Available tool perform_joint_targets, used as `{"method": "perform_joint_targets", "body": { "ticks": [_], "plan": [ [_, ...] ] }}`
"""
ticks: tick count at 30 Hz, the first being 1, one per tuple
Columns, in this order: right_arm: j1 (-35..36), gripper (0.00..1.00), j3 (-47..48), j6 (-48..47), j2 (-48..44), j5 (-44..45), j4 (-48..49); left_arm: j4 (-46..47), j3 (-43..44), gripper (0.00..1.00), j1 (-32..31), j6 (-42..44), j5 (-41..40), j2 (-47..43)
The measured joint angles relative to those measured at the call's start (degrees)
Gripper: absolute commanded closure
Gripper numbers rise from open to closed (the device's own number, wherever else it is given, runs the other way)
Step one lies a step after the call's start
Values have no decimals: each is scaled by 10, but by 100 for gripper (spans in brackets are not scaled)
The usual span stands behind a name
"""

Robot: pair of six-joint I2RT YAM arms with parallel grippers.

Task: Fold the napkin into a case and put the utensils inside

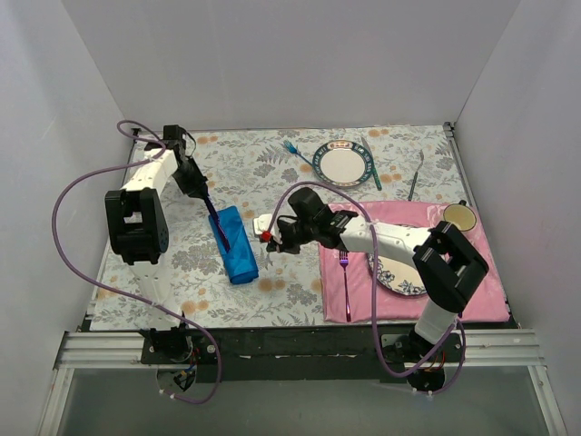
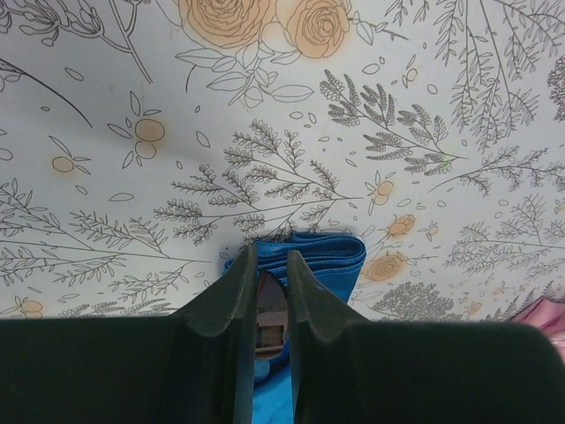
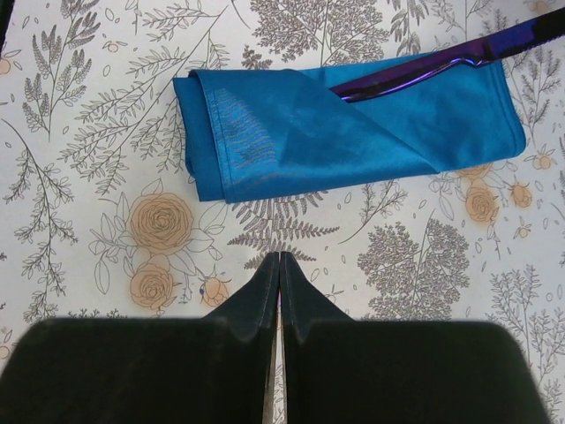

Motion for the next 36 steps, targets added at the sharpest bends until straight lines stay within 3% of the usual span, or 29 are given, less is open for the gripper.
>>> {"method": "perform_joint_targets", "body": {
  "ticks": [25,36],
  "plan": [
    [6,99,-19,-29,0,-37,4,-13,-31,100,0,-11,-2,0],
    [62,99,-43,-93,1,-82,-3,-19,-36,100,0,-24,7,-1]
  ]
}}
